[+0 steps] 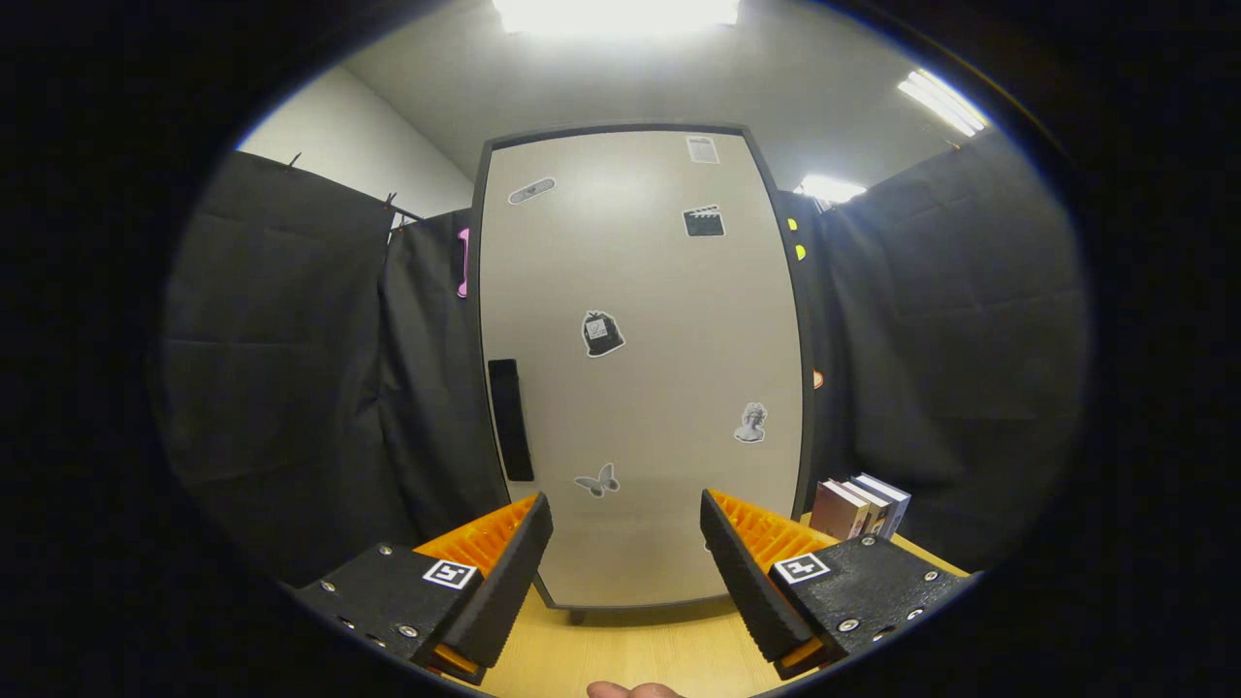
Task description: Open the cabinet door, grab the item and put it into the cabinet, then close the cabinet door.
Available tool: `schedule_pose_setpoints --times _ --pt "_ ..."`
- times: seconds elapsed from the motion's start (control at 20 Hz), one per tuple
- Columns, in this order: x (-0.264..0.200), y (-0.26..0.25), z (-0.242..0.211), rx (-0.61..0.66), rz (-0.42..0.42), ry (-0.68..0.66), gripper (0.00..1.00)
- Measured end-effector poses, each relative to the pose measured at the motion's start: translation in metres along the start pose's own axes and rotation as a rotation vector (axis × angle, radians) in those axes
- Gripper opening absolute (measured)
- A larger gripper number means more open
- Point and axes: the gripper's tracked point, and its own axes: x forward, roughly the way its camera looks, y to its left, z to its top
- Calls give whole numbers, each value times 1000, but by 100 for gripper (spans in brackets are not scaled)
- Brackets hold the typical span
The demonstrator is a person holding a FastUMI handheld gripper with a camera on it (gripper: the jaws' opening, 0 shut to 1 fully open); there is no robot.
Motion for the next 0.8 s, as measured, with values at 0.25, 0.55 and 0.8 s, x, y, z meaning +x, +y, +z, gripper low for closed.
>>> schedule_pose_setpoints --times 0.25,0.55,0.8 --pt "30 25 7 -17 34 -11 95" --pt "87 75 13 -22 95 -28 95" --pt "143 107 -8 -40 119 13 90"
